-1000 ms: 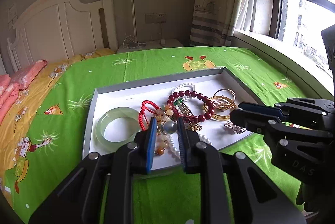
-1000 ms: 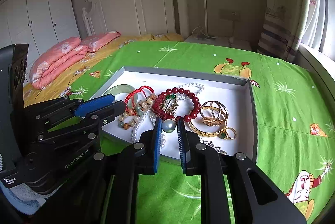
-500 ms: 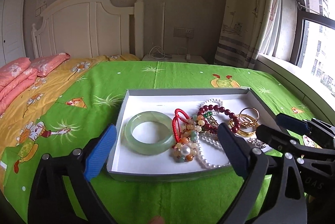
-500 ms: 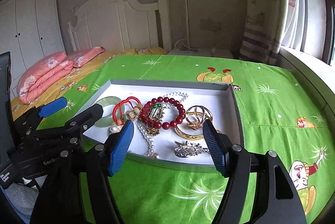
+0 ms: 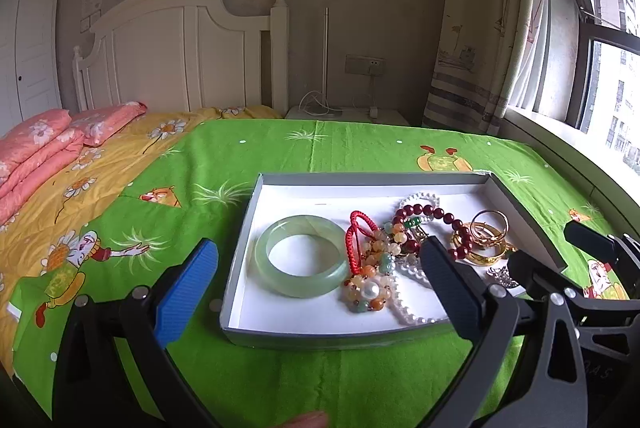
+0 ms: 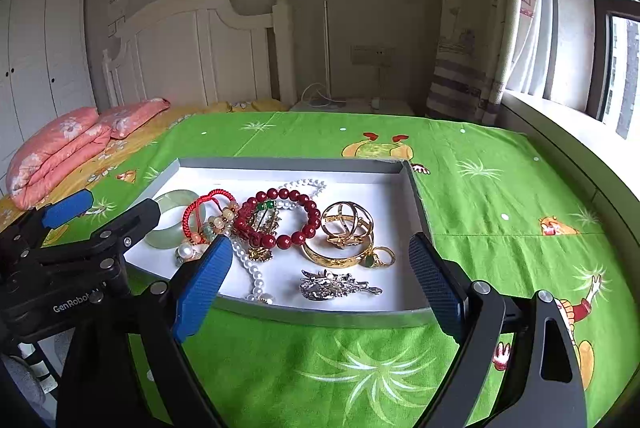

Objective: Organize jewelry

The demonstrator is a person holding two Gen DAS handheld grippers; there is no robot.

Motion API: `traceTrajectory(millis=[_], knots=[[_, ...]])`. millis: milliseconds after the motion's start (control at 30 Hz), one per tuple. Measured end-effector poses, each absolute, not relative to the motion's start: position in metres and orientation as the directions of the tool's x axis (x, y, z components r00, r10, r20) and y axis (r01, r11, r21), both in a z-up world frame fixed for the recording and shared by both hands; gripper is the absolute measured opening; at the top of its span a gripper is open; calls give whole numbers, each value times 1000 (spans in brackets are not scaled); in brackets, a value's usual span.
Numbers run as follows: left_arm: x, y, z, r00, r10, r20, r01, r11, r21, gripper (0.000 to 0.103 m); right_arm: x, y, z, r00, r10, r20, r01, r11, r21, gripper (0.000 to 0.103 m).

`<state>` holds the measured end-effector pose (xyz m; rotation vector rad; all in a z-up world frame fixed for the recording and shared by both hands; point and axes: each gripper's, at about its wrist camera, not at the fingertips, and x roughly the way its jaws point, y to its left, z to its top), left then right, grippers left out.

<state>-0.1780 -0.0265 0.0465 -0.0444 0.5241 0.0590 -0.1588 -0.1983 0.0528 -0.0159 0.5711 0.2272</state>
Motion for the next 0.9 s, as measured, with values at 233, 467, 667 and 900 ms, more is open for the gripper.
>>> traceTrajectory(millis=[233,467,667,900], knots=[[-180,-28,46,864,46,-501,-64,998,-18,100,-162,-205,54,839,185,-512,-185,981,52,86],[-181,-32,45,862,58,-504,-66,998,2,100,-163,-205,54,841,168,-515,-170,985,44,86],[-182,-31,44,862,55,-504,-63,998,0,100,-161,-205,53,838,161,-521,-162,986,44,86],[-183,-30,45,865,48,-499,-58,998,-5,100,-164,-207,54,843,166,-511,-163,985,52,86]])
